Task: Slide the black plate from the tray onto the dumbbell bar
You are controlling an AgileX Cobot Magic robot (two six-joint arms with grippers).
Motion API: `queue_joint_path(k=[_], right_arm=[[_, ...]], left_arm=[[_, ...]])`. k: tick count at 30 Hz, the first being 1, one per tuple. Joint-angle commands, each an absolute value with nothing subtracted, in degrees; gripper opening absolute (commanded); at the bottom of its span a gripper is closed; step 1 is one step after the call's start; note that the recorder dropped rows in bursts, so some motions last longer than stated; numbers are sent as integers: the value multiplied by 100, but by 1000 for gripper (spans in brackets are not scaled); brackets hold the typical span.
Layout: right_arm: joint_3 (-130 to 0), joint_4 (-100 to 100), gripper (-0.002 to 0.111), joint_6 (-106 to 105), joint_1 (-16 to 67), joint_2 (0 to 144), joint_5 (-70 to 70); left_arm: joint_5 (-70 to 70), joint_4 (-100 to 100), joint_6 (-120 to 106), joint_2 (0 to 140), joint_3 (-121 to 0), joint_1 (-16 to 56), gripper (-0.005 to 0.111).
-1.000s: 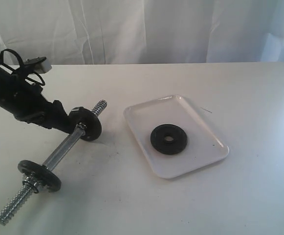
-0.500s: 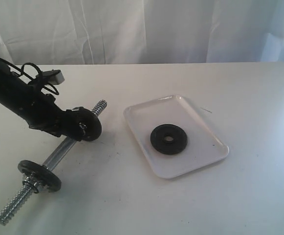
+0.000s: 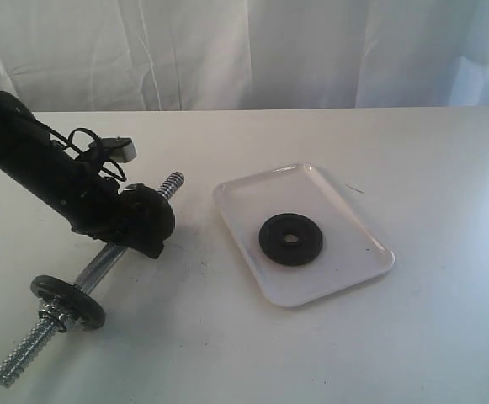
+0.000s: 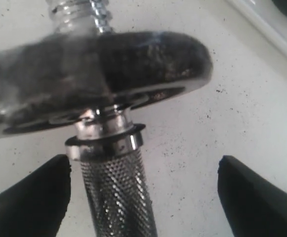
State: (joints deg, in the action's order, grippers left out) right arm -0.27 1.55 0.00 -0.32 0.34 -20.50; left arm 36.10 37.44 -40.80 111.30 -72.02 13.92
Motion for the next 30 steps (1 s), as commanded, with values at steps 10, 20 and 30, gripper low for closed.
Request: queue_joint_path(k=[10,20,30], right_arm=[[0,195,0,-39,-55,0,-1965],[0,195,0,-39,-55,0,-1965],[0,195,0,133,-55,0,-1965]], left_arm=[[3728,3789,-3977,11265,-7218,1423,82],[3714,3763,-3967,11265,-7218,1546,80],[3844,3696,-3808,11265,-7218,1545,32]])
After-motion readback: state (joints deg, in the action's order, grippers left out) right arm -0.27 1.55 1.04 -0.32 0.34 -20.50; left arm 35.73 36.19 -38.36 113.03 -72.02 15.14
